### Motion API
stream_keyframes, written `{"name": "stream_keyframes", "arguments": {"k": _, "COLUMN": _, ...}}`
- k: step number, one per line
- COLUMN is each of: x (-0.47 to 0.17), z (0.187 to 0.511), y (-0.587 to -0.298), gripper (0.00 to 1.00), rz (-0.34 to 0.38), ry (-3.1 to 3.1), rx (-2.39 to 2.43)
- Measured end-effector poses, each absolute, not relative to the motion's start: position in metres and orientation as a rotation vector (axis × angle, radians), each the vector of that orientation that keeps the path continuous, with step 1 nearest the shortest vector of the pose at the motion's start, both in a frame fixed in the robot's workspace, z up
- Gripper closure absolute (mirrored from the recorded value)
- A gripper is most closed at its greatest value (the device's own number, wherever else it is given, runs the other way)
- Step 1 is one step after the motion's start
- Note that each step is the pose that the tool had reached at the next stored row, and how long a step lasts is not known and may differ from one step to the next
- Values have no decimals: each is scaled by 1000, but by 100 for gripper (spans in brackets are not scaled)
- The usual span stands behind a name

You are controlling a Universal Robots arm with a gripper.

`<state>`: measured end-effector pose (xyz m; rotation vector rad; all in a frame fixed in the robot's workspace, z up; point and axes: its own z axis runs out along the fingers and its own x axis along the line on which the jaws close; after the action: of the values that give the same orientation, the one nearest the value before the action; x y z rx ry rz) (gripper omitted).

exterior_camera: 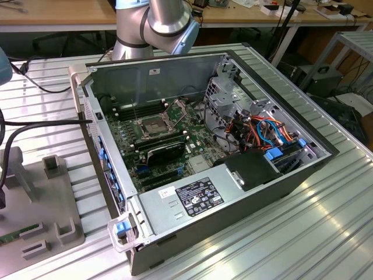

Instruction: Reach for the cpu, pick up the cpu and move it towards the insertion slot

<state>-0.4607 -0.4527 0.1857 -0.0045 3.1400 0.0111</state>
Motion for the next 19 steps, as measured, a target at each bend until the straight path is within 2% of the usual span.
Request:
{"name": "stream_keyframes", "arguments": {"k": 3, "x": -461, "z": 186, "y": -453, "gripper": 24, "rz": 11, "ry": 3140, "rx": -5}}
{"name": "stream_keyframes", "arguments": {"k": 4, "x": -461, "z": 186, "y": -453, "gripper": 31, "rz": 11, "ry": 3140, "rx": -4}}
{"name": "stream_keyframes", "arguments": {"k": 17, "x": -465, "z": 185, "y": -453, "gripper": 33, "rz": 11, "ry": 3140, "rx": -4}}
{"name": "stream_keyframes", "arguments": {"k": 18, "x": -465, "z": 185, "y": -453, "gripper": 40, "rz": 11, "ry": 3140, "rx": -4}}
{"name": "stream_keyframes", "arguments": {"k": 19, "x": -465, "z": 185, "y": -453, "gripper": 40, "rz": 11, "ry": 3140, "rx": -4}}
